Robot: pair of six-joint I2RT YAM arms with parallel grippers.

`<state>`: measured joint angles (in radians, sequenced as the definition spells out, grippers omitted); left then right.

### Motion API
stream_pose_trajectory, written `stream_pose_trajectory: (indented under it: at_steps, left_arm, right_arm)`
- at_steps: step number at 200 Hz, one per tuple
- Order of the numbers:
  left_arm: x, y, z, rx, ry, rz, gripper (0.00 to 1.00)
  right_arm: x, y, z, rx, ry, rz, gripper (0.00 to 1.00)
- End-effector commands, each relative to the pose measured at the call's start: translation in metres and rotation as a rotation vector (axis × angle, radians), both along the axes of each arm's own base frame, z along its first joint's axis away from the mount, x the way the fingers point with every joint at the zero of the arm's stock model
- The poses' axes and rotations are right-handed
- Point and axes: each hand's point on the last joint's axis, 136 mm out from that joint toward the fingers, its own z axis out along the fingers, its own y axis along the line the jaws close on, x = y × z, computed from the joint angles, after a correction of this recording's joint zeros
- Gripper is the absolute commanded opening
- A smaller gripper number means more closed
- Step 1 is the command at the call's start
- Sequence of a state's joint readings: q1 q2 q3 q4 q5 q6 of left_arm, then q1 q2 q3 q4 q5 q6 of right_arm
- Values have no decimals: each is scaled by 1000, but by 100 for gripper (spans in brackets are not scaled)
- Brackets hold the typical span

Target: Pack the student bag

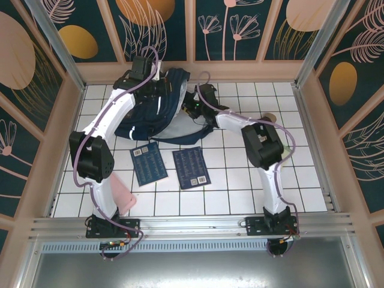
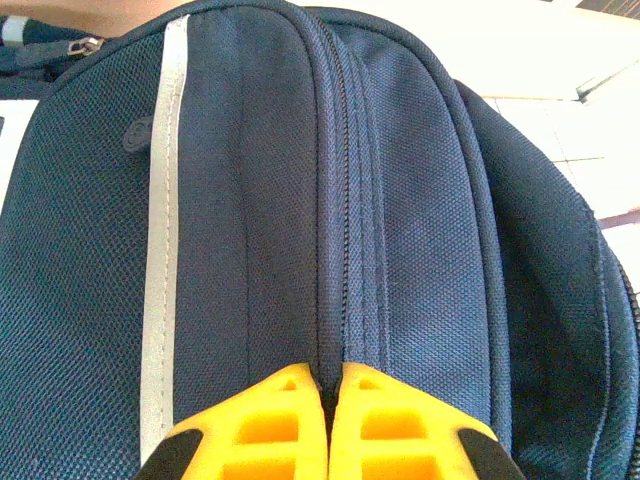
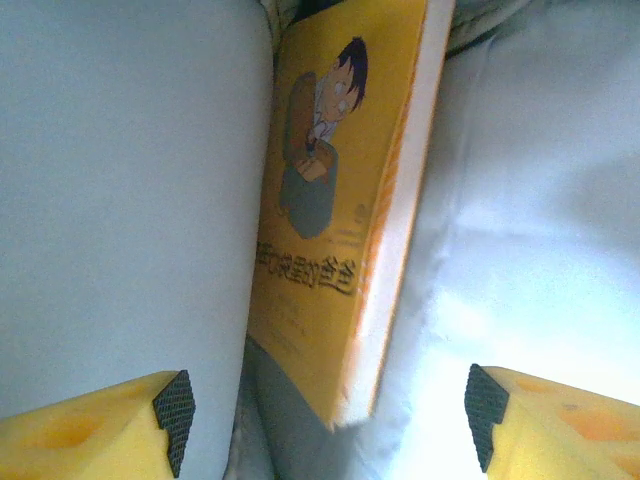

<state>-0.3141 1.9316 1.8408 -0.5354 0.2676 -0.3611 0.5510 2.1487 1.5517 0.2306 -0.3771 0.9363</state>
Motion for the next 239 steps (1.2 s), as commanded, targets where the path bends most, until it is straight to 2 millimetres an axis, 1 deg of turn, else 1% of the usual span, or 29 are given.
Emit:
stream_pose_trajectory:
  at_steps: [1,14,16,17,23,37,56,67,83,91,102,110,122,139,152,166,173,182,201,219,224,230,239]
  left_arm:
    - [20,7,-12,-12,-43,37,0]
    - [20,6,-26,-12,-21,39,0]
    - [20,6,-28,-13,-17,41,0]
    - [20,6,-29,-12,-16,41,0]
    - [20,5,-34,-13,-7,38,0]
    - [18,4,-43,-17,7,33,0]
    - [16,3,-55,-15,30,28,0]
    - [15,4,-61,-13,44,31,0]
    - [13,5,-67,-10,57,38,0]
    - [13,5,-69,-12,61,40,0]
    - [12,5,-71,-18,66,39,0]
    - [12,5,-72,-19,66,42,0]
    - [11,5,-75,-18,74,43,0]
    - [9,5,-79,-22,88,49,0]
    - [8,5,-84,-27,102,49,0]
    - [6,6,-89,-27,115,57,0]
    - [5,6,-90,-26,118,58,0]
    - [4,7,-92,-24,123,62,0]
    - [0,9,-94,-21,128,65,9]
    - [-4,10,-93,-20,128,65,12]
    - [-5,9,-93,-21,127,64,14]
    - [-6,9,-93,-23,127,63,20]
    - [-7,9,-91,-29,127,59,21]
  right_arm:
    - [-23,-23,31,-99,-88,7,74]
    - [-38,-38,33,-155,-94,8,73]
    - [-41,-40,29,-169,-94,11,73]
    - [-42,-41,34,-167,-99,10,73]
    - [-50,-46,33,-188,-106,16,72]
    - [-68,-60,25,-231,-92,26,70]
    - [-93,-74,12,-272,-68,51,63]
    - [-105,-80,6,-287,-61,71,55]
    - [-130,-75,-5,-309,-63,134,43]
    - [-143,-67,-11,-321,-69,175,36]
    - [-158,-58,-23,-348,-63,225,30]
    - [-168,-51,-32,-363,-50,258,27]
    - [-181,-41,-47,-376,-20,300,25]
    - [-196,-30,-71,-389,23,339,21]
    - [-202,-26,-88,-415,44,356,20]
    - [-205,-30,-106,-453,75,352,19]
    - [-205,-35,-114,-475,89,342,19]
    - [-202,-46,-124,-513,109,314,18]
    - [-197,-73,-136,-550,144,257,18]
    - [-191,-99,-143,-579,165,204,18]
    - [-189,-107,-144,-589,170,189,18]
    - [-185,-116,-145,-597,175,168,18]
    - [-181,-128,-146,-601,180,150,18]
